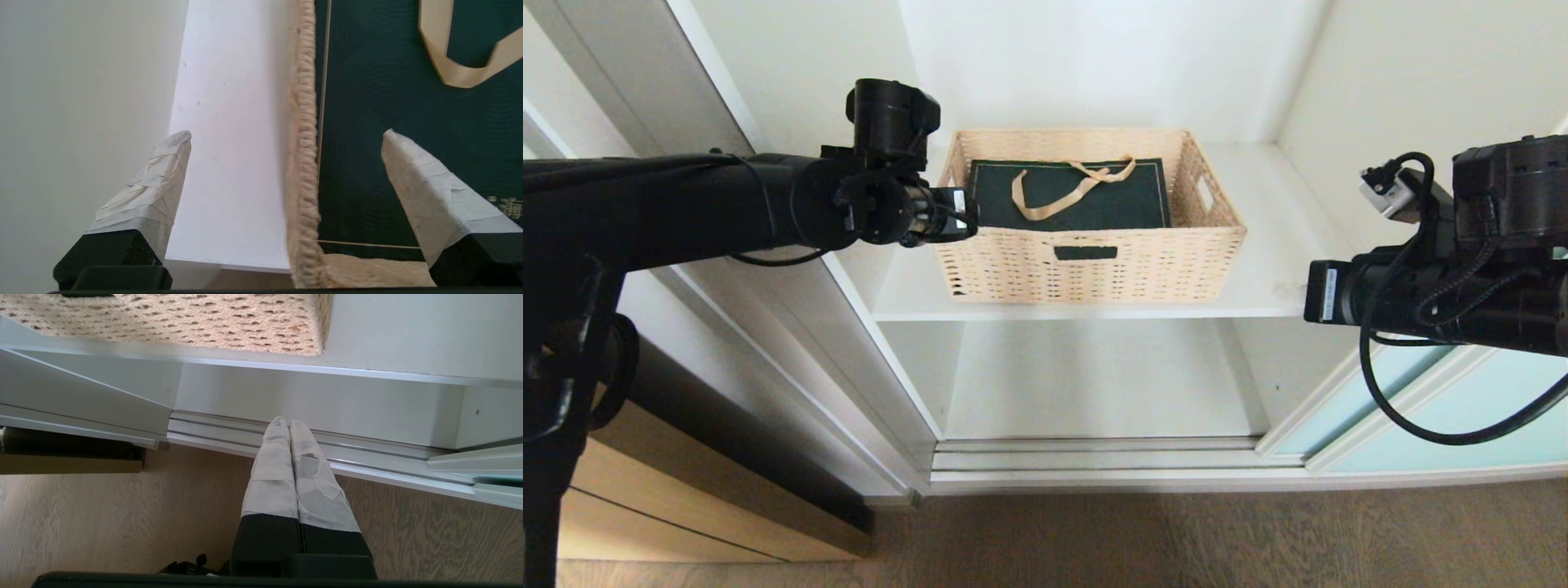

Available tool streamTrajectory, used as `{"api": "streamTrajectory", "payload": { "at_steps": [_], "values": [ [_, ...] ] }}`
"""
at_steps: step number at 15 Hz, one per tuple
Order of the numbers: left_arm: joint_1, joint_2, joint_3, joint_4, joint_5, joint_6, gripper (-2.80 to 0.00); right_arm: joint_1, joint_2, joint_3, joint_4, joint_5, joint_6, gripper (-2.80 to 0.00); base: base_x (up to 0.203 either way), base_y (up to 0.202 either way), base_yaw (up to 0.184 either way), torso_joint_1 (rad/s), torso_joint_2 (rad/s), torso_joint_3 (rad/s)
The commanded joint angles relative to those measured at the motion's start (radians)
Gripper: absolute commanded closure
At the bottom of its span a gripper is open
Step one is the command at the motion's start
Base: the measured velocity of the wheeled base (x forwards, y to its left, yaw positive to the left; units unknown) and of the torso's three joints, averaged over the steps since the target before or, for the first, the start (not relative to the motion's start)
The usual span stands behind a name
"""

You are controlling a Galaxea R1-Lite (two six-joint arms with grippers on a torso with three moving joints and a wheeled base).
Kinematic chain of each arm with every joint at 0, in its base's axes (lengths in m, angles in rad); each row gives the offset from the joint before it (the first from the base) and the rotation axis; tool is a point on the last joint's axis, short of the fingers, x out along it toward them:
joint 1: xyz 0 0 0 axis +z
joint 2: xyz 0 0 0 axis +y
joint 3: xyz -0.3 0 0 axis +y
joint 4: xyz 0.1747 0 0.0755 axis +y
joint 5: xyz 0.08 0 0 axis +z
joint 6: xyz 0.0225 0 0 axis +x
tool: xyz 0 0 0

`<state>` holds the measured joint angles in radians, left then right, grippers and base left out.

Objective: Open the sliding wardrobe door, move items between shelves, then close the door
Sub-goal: Place the basket on the lower shelf

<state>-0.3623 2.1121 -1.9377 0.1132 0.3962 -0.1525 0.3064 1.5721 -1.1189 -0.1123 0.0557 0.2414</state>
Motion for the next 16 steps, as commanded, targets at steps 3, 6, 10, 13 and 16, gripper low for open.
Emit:
{"api": "streamTrajectory", "payload": {
  "at_steps": [3,6,10,13,16],
  "values": [
    [0.003,0.016,-0.001,-0.004,-0.037,-0.018,-2.8,0.0,0.003,0.004,-0.001,0.001,-0.001,0.0,0.0,0.0,0.0,0.0,0.0,0.0],
    [0.003,0.019,-0.001,-0.004,-0.036,-0.019,-2.8,0.0,0.003,0.001,-0.003,-0.001,-0.001,0.0,0.0,0.0,0.0,0.0,0.0,0.0],
    [0.003,0.011,-0.001,-0.009,-0.04,-0.016,0.0,0.0,-0.004,-0.001,-0.001,-0.001,-0.001,0.0,0.0,0.0,0.0,0.0,0.0,0.0],
    [0.005,0.019,0.0,-0.003,-0.052,-0.018,0.0,0.0,-0.004,-0.004,-0.001,-0.001,-0.001,0.0,0.0,0.0,0.0,0.0,0.0,0.0],
    [0.004,-0.003,0.007,0.02,-0.109,-0.018,0.0,-0.001,-0.006,-0.011,-0.001,-0.001,-0.001,0.0,0.0,0.0,0.0,0.0,0.0,0.0]
  ]
}}
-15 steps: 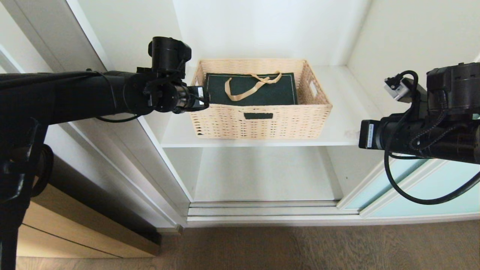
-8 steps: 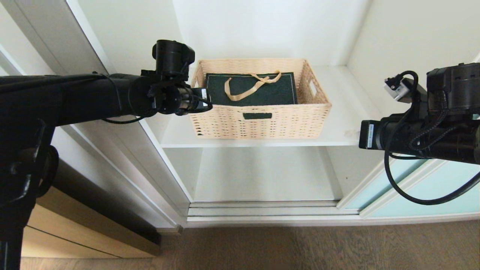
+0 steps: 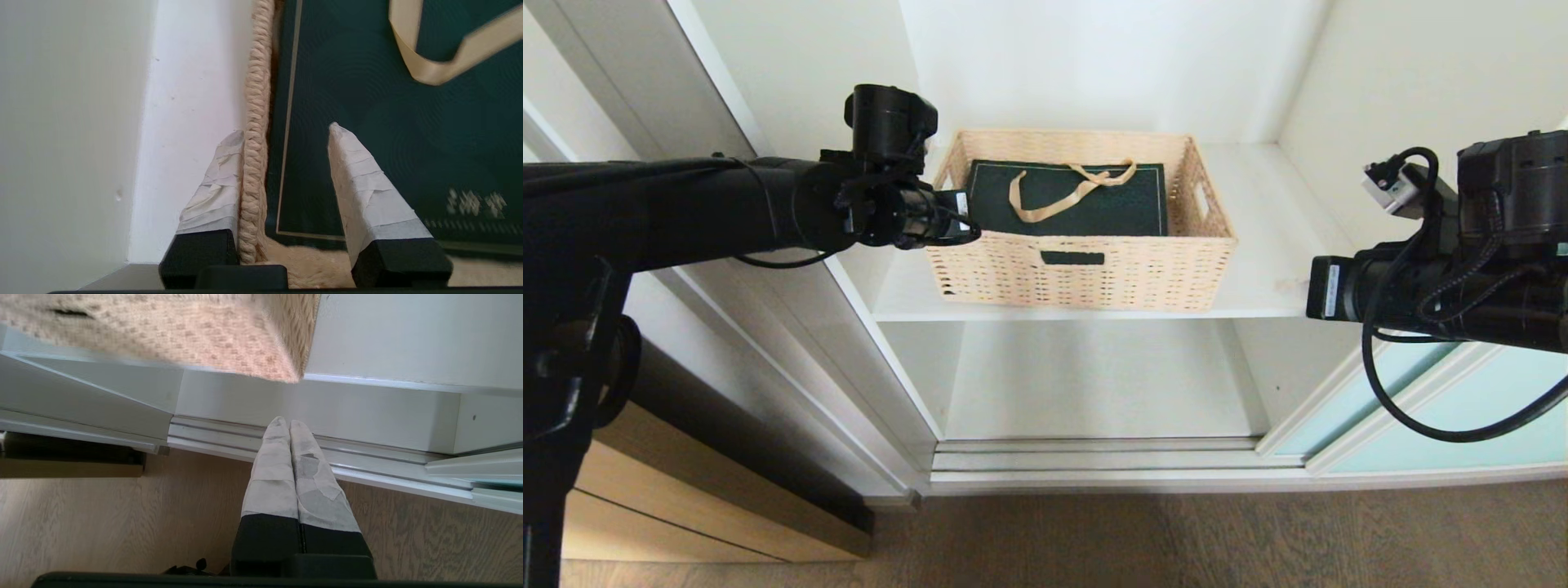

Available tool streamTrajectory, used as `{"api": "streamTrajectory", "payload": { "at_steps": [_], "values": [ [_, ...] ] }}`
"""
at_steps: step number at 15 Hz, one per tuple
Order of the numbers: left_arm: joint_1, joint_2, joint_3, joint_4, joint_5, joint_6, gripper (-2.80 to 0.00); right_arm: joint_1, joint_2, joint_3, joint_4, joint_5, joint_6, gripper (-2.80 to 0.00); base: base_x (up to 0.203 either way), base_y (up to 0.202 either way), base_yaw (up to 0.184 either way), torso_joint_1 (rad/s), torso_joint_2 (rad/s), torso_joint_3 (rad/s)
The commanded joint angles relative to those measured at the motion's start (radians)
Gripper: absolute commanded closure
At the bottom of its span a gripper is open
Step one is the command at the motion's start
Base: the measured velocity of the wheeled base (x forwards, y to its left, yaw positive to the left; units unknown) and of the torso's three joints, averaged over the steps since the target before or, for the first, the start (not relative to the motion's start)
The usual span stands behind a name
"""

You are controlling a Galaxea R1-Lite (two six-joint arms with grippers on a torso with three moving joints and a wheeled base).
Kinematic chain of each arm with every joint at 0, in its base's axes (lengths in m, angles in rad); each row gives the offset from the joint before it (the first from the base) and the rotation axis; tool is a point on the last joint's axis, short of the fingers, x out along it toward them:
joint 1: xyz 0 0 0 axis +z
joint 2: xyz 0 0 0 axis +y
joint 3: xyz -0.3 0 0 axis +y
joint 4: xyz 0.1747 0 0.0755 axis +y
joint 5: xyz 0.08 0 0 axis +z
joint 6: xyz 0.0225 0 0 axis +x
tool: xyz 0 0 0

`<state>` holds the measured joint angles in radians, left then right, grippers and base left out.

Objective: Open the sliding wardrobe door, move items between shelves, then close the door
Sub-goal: Place the basket on the lower shelf

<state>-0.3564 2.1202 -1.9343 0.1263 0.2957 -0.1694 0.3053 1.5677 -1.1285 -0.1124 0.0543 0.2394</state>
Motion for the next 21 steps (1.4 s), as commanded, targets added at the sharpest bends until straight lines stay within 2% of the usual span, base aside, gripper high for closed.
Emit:
{"api": "streamTrajectory", "payload": {
  "at_steps": [1,3,7,14,17,18,21],
  "values": [
    [-0.003,-0.03,0.009,0.03,-0.036,-0.001,0.0,0.0,-0.004,-0.004,-0.001,0.001,0.001,0.0,0.0,0.0,0.0,0.0,0.0,0.0],
    [-0.005,-0.055,0.039,0.059,-0.088,0.001,0.0,-0.003,-0.011,-0.004,-0.001,-0.001,0.0,0.0,0.0,0.0,0.0,0.0,0.0,0.0],
    [-0.019,-0.134,0.2,0.046,-0.182,0.042,0.0,-0.014,-0.021,-0.005,-0.003,0.001,-0.005,0.0,0.0,0.0,0.0,0.0,0.0,0.0],
    [-0.036,-0.151,0.252,0.012,-0.181,0.041,0.0,-0.066,0.037,-0.077,0.025,-0.031,-0.011,0.0,0.0,0.0,0.0,0.0,0.0,0.0],
    [-0.042,-0.174,0.316,-0.097,-0.179,0.042,0.0,-0.066,0.02,-0.084,0.035,-0.044,-0.036,0.0,0.0,0.0,0.0,0.0,0.0,0.0],
    [-0.043,-0.164,0.313,-0.116,-0.178,0.039,0.0,-0.065,0.03,-0.087,0.035,-0.057,-0.044,-2.8,0.0,0.0,0.0,0.0,0.0,0.0],
    [-0.051,-0.159,0.322,-0.123,-0.159,0.037,0.0,-0.064,0.064,-0.102,0.037,-0.091,-0.048,-2.8,0.0,0.0,0.0,0.0,0.0,0.0]
  ]
}}
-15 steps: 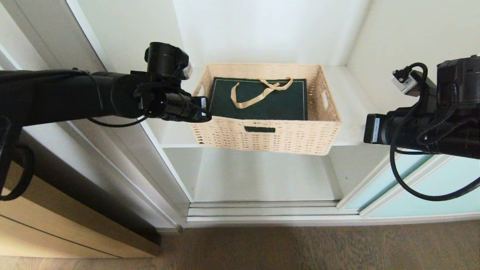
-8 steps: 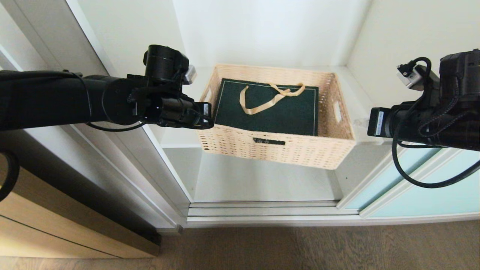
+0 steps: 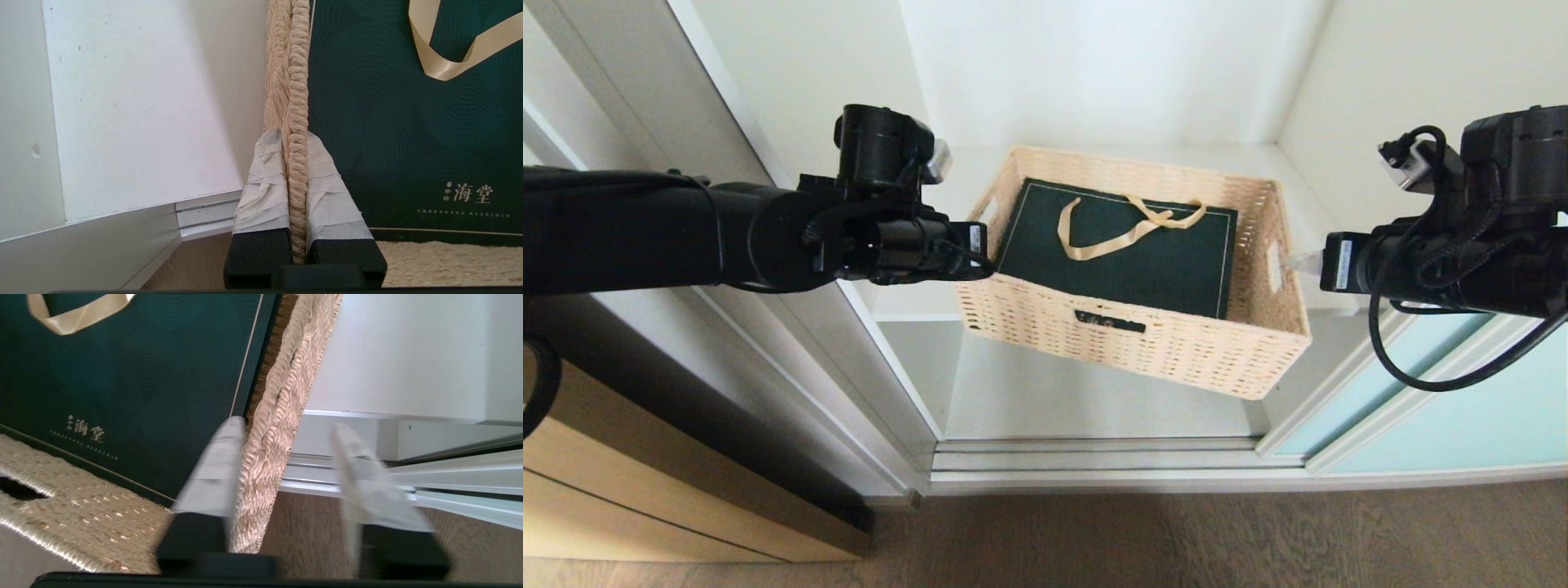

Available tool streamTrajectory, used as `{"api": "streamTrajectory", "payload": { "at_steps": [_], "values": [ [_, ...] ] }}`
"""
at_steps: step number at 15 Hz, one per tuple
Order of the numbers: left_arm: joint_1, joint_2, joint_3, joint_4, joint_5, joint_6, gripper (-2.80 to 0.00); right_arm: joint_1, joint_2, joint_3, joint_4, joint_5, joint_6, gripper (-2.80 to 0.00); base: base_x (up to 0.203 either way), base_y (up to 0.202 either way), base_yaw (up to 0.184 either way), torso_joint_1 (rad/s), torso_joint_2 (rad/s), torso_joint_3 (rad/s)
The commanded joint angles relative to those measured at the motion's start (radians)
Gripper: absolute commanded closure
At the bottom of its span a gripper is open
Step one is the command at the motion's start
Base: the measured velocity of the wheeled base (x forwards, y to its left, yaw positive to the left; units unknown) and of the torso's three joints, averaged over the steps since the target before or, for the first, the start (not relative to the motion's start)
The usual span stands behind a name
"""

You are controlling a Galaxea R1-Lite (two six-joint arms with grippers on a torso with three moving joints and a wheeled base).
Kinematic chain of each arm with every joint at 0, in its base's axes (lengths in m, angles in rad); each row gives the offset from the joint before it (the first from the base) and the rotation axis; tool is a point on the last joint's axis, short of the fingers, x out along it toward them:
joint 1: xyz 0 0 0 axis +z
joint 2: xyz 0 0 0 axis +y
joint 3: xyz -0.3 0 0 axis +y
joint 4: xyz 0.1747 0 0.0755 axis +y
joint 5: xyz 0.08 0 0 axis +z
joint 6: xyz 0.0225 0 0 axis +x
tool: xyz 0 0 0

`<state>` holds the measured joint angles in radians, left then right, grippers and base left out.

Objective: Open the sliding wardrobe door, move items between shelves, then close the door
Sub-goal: Place the basket on the lower shelf

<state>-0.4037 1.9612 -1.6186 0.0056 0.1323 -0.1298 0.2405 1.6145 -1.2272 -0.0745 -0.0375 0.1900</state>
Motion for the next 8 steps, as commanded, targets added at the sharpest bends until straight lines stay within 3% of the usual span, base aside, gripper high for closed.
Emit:
{"api": "streamTrajectory", "payload": {
  "at_steps": [1,8],
  "values": [
    [-0.004,-0.004,0.013,-0.007,0.006,-0.002,0.0,0.0,0.019,-0.006,-0.004,-0.008,0.002,-2.8,0.0,0.0,0.0,0.0,0.0,0.0],
    [-0.029,-0.024,0.075,-0.011,0.038,-0.002,0.0,0.0,0.135,-0.132,-0.008,-0.065,0.003,-2.8,0.0,0.0,0.0,0.0,0.0,0.0]
  ]
}}
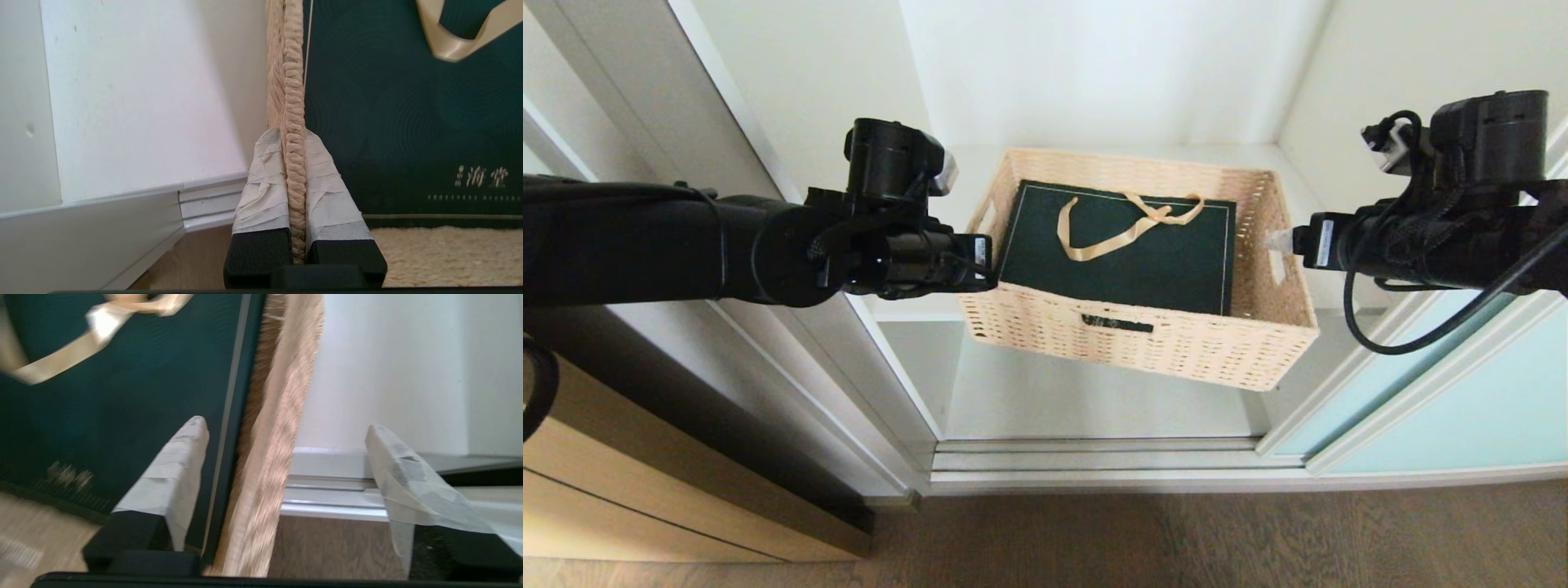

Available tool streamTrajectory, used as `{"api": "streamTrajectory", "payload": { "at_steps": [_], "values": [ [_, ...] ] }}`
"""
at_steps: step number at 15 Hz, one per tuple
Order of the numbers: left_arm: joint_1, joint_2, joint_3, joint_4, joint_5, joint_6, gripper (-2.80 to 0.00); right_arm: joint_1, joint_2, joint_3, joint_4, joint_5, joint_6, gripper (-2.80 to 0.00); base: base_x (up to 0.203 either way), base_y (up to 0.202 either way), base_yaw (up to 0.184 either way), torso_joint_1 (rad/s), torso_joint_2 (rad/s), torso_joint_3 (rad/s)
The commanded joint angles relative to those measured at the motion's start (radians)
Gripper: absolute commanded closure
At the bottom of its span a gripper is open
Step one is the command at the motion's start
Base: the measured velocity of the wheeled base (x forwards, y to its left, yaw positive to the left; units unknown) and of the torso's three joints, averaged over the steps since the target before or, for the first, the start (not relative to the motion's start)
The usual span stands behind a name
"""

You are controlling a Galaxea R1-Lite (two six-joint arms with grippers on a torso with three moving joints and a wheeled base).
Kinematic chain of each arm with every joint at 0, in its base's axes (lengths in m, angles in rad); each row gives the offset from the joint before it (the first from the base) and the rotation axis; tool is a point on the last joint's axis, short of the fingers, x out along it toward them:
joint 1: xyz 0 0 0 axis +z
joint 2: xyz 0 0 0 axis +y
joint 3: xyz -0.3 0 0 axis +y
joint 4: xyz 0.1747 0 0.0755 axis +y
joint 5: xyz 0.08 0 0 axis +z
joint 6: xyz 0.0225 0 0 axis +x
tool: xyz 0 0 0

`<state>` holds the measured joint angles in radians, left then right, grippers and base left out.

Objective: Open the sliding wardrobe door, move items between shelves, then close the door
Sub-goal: Place the basket on the lower shelf

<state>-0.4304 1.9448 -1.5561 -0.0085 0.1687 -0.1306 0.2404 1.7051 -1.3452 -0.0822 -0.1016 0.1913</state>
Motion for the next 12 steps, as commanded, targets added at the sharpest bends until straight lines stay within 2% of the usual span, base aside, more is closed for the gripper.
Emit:
{"api": "streamTrajectory", "payload": {
  "at_steps": [1,4,7,12],
  "values": [
    [-0.002,-0.009,0.014,-0.006,0.002,-0.001,0.0,-0.003,0.081,-0.033,-0.004,-0.018,0.002,-2.8,0.0,0.0,0.0,0.0,0.0,0.0],
    [-0.004,-0.012,0.048,-0.124,0.002,0.002,0.0,-0.022,0.187,-0.1,-0.006,-0.036,0.008,-2.8,0.0,0.0,0.0,0.0,0.0,0.0],
    [-0.005,-0.009,0.059,-0.134,0.0,0.005,0.0,-0.041,0.263,-0.177,-0.005,-0.056,0.008,-2.8,0.0,0.0,0.0,0.0,0.0,0.0],
    [-0.011,-0.012,0.06,-0.137,0.002,0.005,0.0,-0.061,0.312,-0.219,0.01,-0.07,0.005,-2.8,0.0,0.0,0.0,0.0,0.0,0.0]
  ]
}}
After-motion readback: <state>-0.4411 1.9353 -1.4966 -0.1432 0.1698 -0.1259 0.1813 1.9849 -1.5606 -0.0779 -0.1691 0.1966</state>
